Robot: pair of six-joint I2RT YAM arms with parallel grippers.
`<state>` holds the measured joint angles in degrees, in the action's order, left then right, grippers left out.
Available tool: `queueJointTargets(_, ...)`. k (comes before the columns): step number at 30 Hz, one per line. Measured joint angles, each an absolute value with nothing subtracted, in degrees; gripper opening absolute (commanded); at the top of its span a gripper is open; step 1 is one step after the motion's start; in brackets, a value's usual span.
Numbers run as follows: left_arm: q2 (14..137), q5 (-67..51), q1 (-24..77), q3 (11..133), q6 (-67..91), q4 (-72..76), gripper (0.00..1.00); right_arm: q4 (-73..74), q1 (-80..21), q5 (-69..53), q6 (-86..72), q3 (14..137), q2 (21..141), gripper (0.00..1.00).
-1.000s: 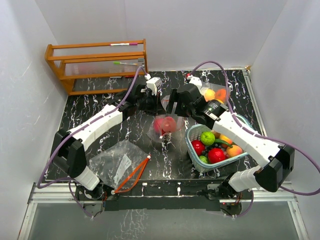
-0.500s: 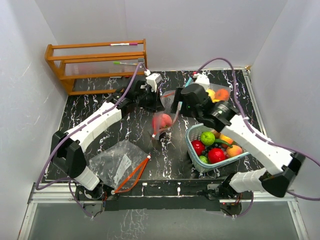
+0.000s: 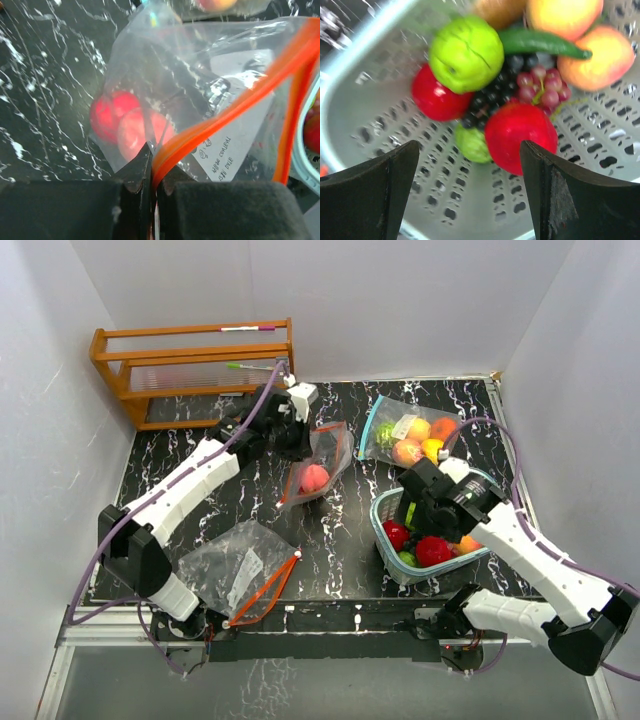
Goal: Place the food in the zip-top bag and seal the zipper
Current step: Pick up the fake fruit from the bin.
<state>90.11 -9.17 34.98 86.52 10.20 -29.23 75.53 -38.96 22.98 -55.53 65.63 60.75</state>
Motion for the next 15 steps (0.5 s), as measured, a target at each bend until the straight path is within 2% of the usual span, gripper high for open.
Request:
queueJointTargets(8,90.04,-11.77,35.00,79.33,12.14,-26.98,0.00,78.32,-38.57,16.64,-56.73,60.05,55.61,0.86)
queueJointTargets(15,90.00,-13.43,34.98,79.33,12.71,-25.10,0.00,78.28,-37.28,19.70,-57.41,57.04,58.57,0.88)
